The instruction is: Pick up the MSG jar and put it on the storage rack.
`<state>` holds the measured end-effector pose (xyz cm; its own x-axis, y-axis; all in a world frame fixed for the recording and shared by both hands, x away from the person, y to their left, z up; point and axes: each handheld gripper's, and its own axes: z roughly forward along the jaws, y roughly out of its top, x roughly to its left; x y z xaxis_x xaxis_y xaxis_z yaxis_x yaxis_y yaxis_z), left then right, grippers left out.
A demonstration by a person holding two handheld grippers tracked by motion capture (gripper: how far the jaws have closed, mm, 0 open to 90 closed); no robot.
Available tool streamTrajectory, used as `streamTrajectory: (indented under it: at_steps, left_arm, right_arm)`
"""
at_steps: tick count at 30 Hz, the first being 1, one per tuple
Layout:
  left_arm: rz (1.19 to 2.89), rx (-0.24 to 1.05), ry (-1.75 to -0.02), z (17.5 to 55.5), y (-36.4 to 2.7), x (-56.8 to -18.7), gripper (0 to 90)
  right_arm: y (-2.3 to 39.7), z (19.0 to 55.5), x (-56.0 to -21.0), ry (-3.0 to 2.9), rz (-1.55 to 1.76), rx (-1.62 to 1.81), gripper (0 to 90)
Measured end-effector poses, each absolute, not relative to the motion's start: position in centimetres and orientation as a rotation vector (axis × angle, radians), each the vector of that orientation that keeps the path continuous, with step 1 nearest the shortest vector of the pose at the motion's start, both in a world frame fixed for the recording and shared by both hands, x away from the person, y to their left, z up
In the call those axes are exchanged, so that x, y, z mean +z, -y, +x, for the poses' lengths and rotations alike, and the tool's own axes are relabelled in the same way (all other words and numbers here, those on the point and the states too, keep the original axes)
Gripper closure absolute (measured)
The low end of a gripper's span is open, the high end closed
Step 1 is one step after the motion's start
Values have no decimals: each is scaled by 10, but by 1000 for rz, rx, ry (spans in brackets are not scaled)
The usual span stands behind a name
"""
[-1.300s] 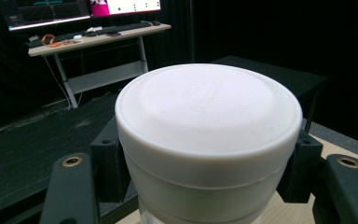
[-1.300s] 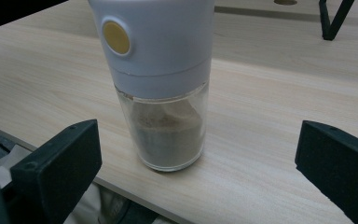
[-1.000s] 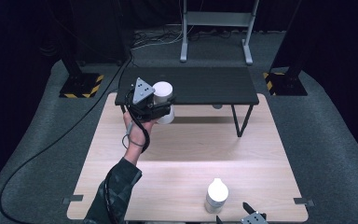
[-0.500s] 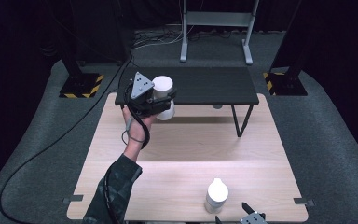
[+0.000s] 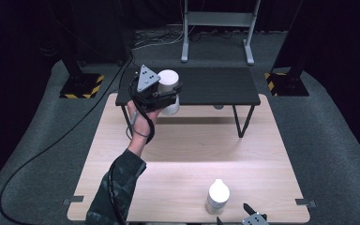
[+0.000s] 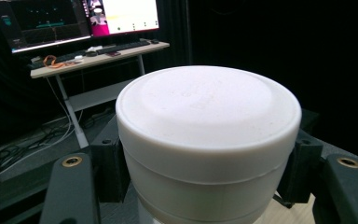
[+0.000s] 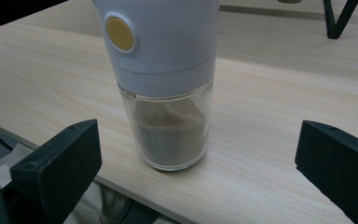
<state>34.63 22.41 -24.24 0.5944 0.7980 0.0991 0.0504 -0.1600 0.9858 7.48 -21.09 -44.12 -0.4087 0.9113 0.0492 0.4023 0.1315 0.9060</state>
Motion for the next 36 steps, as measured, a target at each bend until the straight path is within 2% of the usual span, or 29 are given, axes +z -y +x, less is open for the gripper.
streamTrajectory:
  at_steps: [32,36]
  left_arm:
    - [1619,791,-807,389,-199,-237,343]
    - [1603,755,-831,396,-201,-239,344]
  right_arm:
    - [216,76,-444,-1879,1267,1254,0]
    - [217,76,-444,-1876,1269,1256,0]
